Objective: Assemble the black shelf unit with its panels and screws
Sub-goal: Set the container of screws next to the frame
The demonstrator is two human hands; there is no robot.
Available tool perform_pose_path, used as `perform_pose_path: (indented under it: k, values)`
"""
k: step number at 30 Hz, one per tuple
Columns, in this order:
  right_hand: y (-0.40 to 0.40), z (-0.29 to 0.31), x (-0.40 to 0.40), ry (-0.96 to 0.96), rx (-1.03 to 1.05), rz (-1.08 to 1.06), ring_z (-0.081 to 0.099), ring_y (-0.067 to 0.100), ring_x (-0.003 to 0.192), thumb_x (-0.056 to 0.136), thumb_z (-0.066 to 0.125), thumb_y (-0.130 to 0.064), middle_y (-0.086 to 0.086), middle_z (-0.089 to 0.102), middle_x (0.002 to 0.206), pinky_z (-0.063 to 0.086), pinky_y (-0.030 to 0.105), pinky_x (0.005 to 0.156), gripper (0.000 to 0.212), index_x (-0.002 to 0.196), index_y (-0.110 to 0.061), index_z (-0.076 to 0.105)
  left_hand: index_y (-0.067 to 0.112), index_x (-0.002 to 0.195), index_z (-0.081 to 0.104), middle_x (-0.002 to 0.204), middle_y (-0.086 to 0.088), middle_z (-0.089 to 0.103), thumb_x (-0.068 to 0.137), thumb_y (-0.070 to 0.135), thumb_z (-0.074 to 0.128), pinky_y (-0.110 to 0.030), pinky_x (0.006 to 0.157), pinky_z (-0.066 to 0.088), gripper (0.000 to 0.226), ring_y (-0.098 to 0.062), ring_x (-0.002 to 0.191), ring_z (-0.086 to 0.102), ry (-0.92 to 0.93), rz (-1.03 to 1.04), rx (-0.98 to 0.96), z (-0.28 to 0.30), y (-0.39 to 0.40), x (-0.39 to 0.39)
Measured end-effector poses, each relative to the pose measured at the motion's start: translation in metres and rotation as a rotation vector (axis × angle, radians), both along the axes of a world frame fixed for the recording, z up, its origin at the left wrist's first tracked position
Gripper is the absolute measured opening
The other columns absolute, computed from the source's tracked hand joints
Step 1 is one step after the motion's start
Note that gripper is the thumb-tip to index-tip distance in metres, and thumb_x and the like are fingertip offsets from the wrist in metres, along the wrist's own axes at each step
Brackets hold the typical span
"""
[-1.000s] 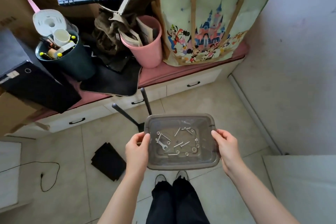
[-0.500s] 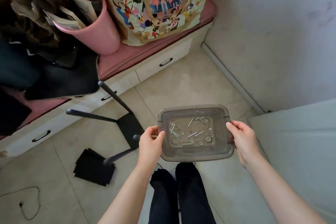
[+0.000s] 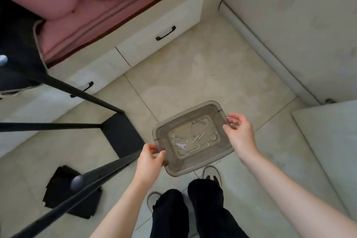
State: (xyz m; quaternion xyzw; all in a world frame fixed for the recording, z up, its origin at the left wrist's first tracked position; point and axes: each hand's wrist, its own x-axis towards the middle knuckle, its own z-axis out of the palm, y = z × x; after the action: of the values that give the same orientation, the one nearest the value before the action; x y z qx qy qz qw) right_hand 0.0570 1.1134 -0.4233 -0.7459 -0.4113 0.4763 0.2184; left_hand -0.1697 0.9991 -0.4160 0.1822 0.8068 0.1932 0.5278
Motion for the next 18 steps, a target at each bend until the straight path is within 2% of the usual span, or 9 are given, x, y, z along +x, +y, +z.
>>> perform_pose_path:
  k: [2, 6, 9, 10, 13, 14, 16, 18]
  values:
    - [0.009, -0.043, -0.009, -0.030, 0.033, 0.047, 0.058, 0.007, 0.085, 0.087, 0.063, 0.002, -0.004, 0.061, 0.100, 0.046, 0.023, 0.079, 0.037, 0.120, -0.014, 0.060, 0.021, 0.103, 0.052, 0.113, -0.003, 0.066, 0.098, 0.015, 0.062, -0.045, 0.090, 0.059, 0.013, -0.016, 0.077, 0.076, -0.053, 0.044, 0.000, -0.040, 0.000, -0.006]
    - [0.016, -0.138, -0.035, -0.061, 0.085, 0.125, 0.058, 0.014, 0.095, 0.086, 0.060, 0.005, 0.001, 0.064, 0.105, 0.042, 0.022, 0.085, 0.037, 0.118, -0.010, 0.063, 0.016, 0.104, 0.053, 0.114, -0.009, 0.066, 0.095, 0.011, 0.065, -0.044, 0.086, 0.060, 0.016, -0.026, 0.086, 0.075, -0.067, 0.090, -0.008, -0.130, -0.010, -0.020]
    - [0.018, -0.197, -0.051, -0.088, 0.110, 0.174, 0.058, 0.015, 0.094, 0.085, 0.059, 0.005, 0.000, 0.064, 0.103, 0.040, 0.019, 0.084, 0.036, 0.118, -0.011, 0.064, 0.017, 0.100, 0.053, 0.109, -0.007, 0.065, 0.094, 0.010, 0.068, -0.031, 0.077, 0.061, 0.017, -0.024, 0.087, 0.074, -0.054, 0.121, 0.007, -0.184, -0.018, -0.027]
    - [0.019, -0.215, -0.055, -0.090, 0.118, 0.193, 0.058, 0.015, 0.093, 0.085, 0.059, 0.005, 0.000, 0.064, 0.103, 0.040, 0.020, 0.083, 0.037, 0.117, -0.011, 0.065, 0.017, 0.101, 0.054, 0.106, -0.007, 0.065, 0.093, 0.010, 0.069, -0.029, 0.074, 0.061, 0.019, -0.024, 0.085, 0.074, -0.053, 0.132, 0.010, -0.199, -0.020, -0.029]
    - [0.023, -0.259, -0.065, -0.099, 0.135, 0.238, 0.057, 0.015, 0.091, 0.085, 0.060, 0.002, 0.000, 0.065, 0.104, 0.040, 0.020, 0.082, 0.035, 0.116, -0.013, 0.065, 0.012, 0.109, 0.051, 0.087, -0.006, 0.067, 0.089, 0.009, 0.074, -0.039, 0.081, 0.061, 0.031, -0.023, 0.075, 0.075, -0.062, 0.148, 0.023, -0.239, -0.023, -0.036]
    - [0.026, -0.272, -0.068, -0.112, 0.151, 0.257, 0.057, 0.015, 0.090, 0.085, 0.061, 0.001, -0.001, 0.064, 0.103, 0.038, 0.019, 0.079, 0.035, 0.116, -0.013, 0.065, 0.011, 0.109, 0.050, 0.079, -0.005, 0.068, 0.089, 0.008, 0.074, -0.036, 0.079, 0.059, 0.032, -0.022, 0.071, 0.075, -0.069, 0.145, 0.038, -0.250, -0.024, -0.037]
    - [0.036, -0.291, -0.074, -0.144, 0.190, 0.299, 0.056, 0.015, 0.089, 0.084, 0.060, -0.001, -0.002, 0.064, 0.102, 0.036, 0.018, 0.078, 0.034, 0.116, -0.013, 0.066, 0.003, 0.104, 0.048, 0.067, -0.003, 0.071, 0.092, 0.006, 0.069, -0.023, 0.065, 0.056, 0.024, -0.025, 0.066, 0.075, -0.106, 0.197, 0.084, -0.268, -0.024, -0.039]
    - [0.048, -0.306, -0.081, -0.161, 0.230, 0.355, 0.057, 0.015, 0.091, 0.084, 0.059, -0.003, -0.001, 0.065, 0.103, 0.037, 0.020, 0.081, 0.034, 0.115, -0.014, 0.067, -0.001, 0.096, 0.048, 0.066, -0.007, 0.072, 0.097, 0.009, 0.062, -0.020, 0.057, 0.054, 0.018, -0.032, 0.067, 0.075, -0.173, 0.300, 0.097, -0.283, -0.022, -0.038]
